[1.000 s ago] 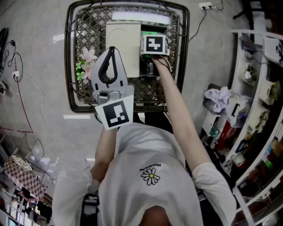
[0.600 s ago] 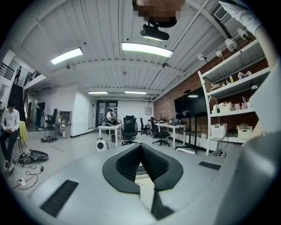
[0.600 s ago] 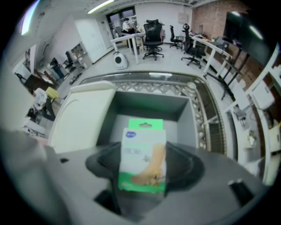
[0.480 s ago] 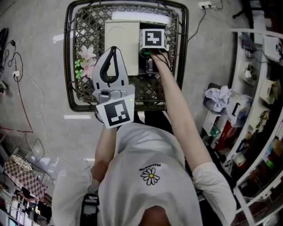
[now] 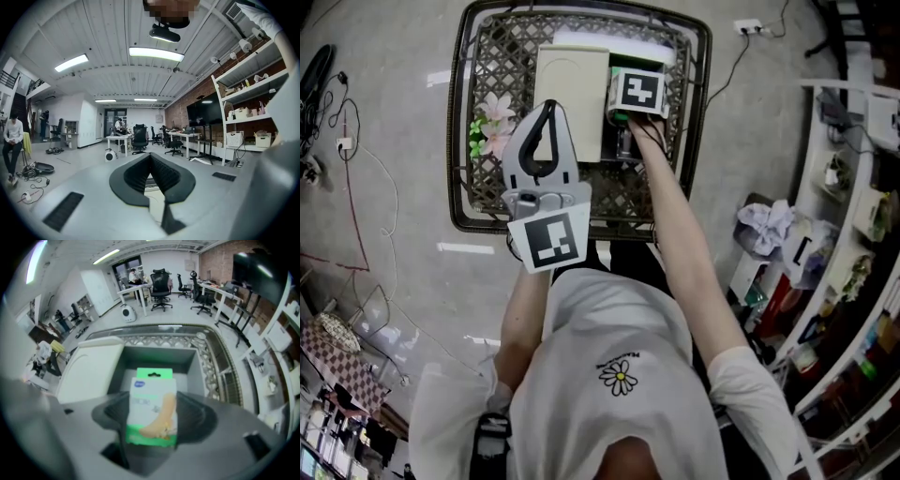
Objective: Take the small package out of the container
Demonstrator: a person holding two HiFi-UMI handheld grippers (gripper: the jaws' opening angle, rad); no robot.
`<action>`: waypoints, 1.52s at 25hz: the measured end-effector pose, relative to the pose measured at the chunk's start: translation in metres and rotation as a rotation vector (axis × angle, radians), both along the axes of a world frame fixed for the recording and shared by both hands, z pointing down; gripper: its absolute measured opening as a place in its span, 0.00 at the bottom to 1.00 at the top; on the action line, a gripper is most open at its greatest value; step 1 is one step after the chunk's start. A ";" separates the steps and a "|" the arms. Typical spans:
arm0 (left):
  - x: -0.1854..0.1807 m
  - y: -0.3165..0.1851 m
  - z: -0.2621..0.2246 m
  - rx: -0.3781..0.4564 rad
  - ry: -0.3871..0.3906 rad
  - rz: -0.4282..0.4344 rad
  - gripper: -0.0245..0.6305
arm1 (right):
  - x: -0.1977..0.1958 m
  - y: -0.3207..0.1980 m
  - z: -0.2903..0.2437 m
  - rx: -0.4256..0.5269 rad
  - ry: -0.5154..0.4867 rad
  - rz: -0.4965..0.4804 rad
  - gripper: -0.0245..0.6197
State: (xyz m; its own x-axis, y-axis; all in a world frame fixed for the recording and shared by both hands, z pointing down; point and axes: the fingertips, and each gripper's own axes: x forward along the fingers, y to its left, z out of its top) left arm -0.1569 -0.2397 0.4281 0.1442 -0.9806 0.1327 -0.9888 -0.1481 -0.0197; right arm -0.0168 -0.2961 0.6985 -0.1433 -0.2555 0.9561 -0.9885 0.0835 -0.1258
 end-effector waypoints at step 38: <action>0.059 0.035 -0.175 0.330 -0.034 -0.030 0.07 | 0.040 0.071 -0.408 1.290 -0.239 -0.203 0.52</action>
